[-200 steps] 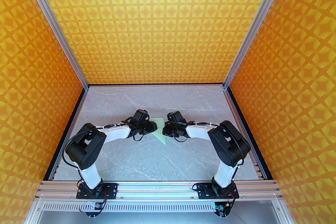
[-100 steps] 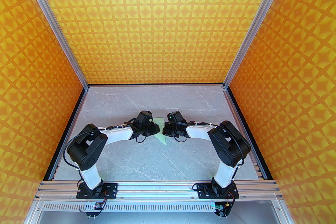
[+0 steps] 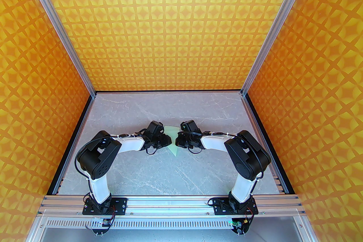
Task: Fold a paper plane with a square sheet of paper (fold left side to right side)
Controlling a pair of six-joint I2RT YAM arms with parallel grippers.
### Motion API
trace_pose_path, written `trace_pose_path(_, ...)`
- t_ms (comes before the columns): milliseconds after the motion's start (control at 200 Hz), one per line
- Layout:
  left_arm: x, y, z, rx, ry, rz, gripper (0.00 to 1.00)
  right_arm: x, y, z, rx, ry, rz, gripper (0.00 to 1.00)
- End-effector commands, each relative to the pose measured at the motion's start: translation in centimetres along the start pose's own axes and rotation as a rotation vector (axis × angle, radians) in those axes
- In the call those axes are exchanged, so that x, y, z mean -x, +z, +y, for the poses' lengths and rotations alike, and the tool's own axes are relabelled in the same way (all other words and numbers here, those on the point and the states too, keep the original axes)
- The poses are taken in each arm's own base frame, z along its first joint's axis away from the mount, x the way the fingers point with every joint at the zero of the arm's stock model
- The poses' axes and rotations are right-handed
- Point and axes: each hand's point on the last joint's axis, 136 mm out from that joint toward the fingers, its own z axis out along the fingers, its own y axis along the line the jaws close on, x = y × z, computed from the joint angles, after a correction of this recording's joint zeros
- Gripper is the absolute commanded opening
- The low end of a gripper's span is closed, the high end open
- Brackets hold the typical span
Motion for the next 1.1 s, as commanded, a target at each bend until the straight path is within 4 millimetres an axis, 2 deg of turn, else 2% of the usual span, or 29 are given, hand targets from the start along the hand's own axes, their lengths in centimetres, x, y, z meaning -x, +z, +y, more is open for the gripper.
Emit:
trace_pose_path(0,0.5,-0.9,2.3,0.068,-0.016,-0.013,0.30,-4.9,1.2,-5.0,-0.160,0.063,0.152,0.01)
trace_pose_path(225,2.2,-1.3,2.4,0.071,-0.023,-0.033,0.30,-5.0,1.1,-4.9,-0.157,0.063,0.151,0.01)
trace_pose_path(335,3.2,-1.9,1.6,0.053,-0.022,-0.056,0.31,-5.0,1.1,-4.9,-0.157,0.064,0.149,0.01)
trace_pose_path(450,4.0,-2.3,0.1,0.009,-0.010,-0.073,0.31,-5.0,1.1,-4.9,-0.155,0.068,0.149,0.01)
trace_pose_path(680,4.1,-2.4,-1.3,-0.045,-0.002,-0.073,0.31,-5.0,1.2,-5.0,-0.155,0.070,0.150,0.01)
trace_pose_path(900,3.6,-0.7,-0.4,-0.029,-0.020,-0.037,0.30,-5.0,1.2,-5.0,-0.154,0.071,0.150,0.01)
trace_pose_path(1095,3.1,0.4,1.2,0.029,-0.037,-0.003,0.31,-5.1,1.2,-5.0,-0.156,0.070,0.150,0.01)
